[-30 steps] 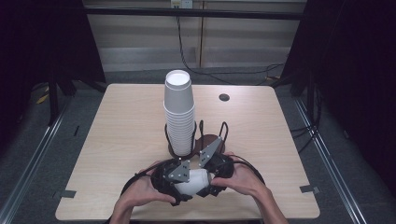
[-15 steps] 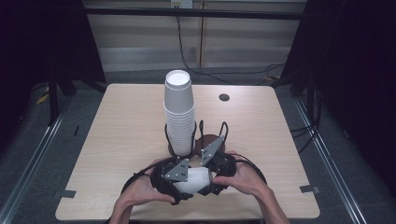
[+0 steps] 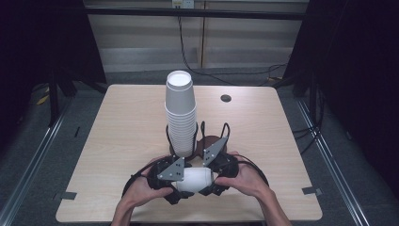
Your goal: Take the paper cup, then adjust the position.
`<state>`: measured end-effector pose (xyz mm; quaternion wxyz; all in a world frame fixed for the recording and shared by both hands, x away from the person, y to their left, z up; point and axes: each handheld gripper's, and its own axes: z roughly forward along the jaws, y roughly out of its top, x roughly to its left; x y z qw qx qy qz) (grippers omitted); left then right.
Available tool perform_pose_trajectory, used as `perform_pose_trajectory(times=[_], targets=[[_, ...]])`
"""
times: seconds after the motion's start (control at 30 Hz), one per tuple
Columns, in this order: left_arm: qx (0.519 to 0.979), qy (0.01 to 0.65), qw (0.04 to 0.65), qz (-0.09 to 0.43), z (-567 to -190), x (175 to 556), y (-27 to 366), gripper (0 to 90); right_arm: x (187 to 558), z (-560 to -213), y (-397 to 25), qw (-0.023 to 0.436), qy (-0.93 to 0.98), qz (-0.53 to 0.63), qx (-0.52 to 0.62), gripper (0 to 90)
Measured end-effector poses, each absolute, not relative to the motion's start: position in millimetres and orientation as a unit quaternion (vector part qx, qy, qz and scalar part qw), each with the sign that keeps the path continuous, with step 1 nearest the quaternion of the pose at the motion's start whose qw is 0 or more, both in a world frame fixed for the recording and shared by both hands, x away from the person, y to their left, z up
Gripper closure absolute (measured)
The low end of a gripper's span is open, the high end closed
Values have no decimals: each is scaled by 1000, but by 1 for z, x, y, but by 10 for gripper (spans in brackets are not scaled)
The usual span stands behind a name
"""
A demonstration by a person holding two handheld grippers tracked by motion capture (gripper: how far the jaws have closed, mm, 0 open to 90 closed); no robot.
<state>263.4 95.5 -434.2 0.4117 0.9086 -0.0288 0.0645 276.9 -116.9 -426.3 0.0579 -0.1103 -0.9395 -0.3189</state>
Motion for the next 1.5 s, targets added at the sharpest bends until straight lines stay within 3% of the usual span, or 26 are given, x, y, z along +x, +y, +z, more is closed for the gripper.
perform_pose_trajectory(times=[0.33, 0.67, 0.9, 1.17, 1.5], targets=[[884, -17, 465, 52, -427, 266, 108, 160, 278, -429, -119, 57, -940, -316, -119, 244], [848, 44, 525, 55, -428, 272, 137, 157, 284, -431, -141, 42, -922, -344, -171, 242], [834, 82, 540, 73, -437, 268, 144, 158, 284, -431, -145, 31, -904, -381, -193, 242], [815, 119, 564, 59, -454, 269, 154, 156, 281, -440, -149, 22, -876, -433, -211, 242], [814, 117, 567, 54, -456, 264, 150, 156, 269, -457, -155, 11, -843, -487, -228, 242]])
